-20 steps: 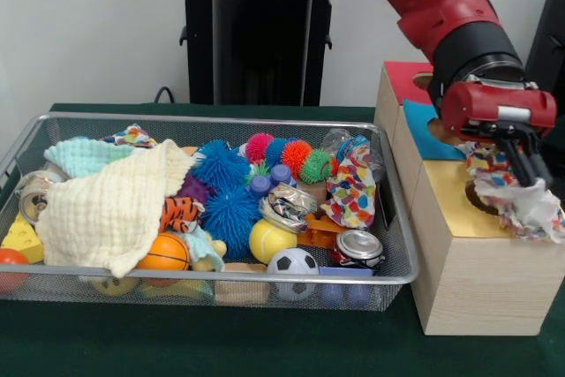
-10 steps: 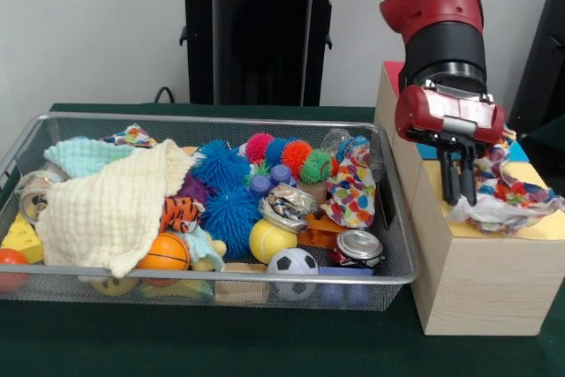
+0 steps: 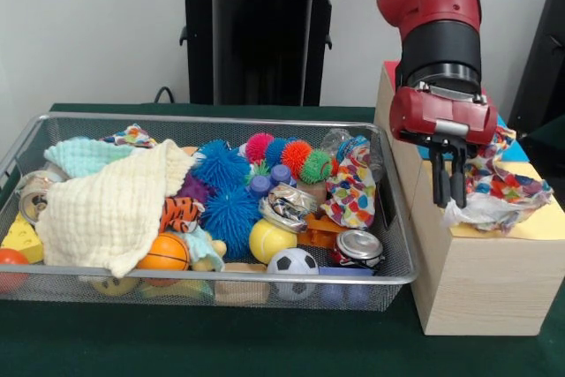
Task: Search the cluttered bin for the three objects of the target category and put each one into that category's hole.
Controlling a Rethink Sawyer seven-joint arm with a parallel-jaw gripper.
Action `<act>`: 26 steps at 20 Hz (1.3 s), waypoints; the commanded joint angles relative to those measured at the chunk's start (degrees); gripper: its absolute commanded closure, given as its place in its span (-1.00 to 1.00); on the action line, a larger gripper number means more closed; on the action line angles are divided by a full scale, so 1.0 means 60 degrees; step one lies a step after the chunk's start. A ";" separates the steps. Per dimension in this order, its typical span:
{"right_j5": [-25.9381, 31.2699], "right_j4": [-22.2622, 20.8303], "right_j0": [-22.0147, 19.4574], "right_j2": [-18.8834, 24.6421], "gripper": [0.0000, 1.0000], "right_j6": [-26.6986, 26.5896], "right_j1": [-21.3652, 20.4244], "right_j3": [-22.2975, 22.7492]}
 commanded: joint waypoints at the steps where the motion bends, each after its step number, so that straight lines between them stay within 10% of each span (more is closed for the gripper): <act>1: 0.1786 -0.0525 -0.0214 0.2096 1.00 0.0725 -0.0507 -0.0590; 20: 0.2715 -0.0044 0.0120 0.2239 1.00 0.0652 -0.0899 -0.0241; 26: 0.3691 -0.0793 -0.0733 0.3722 1.00 0.0645 -0.1276 -0.0164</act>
